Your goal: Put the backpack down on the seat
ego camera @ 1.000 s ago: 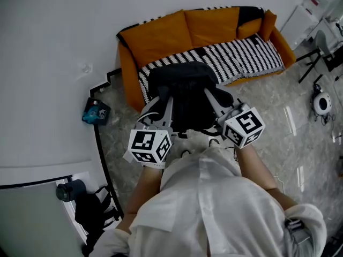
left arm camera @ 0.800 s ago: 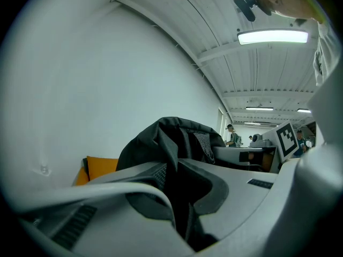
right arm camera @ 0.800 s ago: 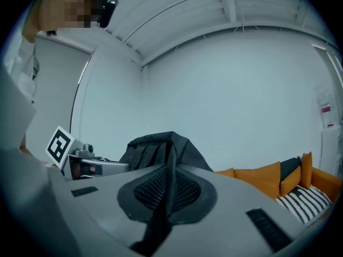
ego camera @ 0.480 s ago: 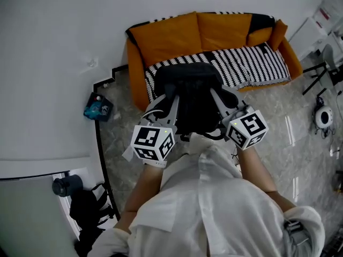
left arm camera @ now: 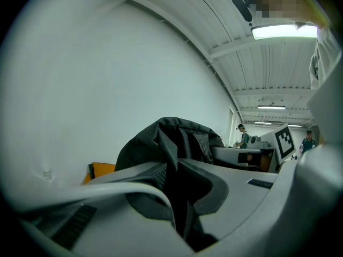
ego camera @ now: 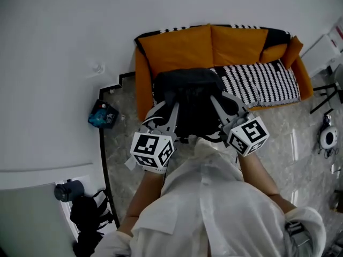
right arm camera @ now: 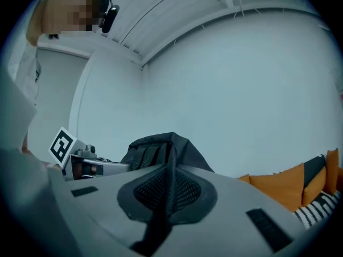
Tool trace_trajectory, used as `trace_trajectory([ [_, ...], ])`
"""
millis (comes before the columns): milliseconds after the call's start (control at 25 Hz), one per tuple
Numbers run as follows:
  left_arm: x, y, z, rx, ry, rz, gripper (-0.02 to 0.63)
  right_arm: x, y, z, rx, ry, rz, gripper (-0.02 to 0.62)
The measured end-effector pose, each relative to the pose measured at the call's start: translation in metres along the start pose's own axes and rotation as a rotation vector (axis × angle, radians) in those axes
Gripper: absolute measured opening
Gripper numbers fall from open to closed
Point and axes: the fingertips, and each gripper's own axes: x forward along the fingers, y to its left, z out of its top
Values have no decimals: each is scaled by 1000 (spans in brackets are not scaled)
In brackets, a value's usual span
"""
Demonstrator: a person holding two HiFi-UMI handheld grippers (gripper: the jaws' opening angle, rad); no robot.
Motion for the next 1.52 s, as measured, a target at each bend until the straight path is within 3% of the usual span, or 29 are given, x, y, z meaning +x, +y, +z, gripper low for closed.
trace_trajectory([
  [840,165,49,40,-26,10,89,49,99,-150,30,42,25,132,23],
  [1160,197,70,40,-45,19,63,49,128,-176,27,49,35,104,23],
  [1520,220,105,15,-92,87,11,49,157,-189,-5,87,112,36,23],
])
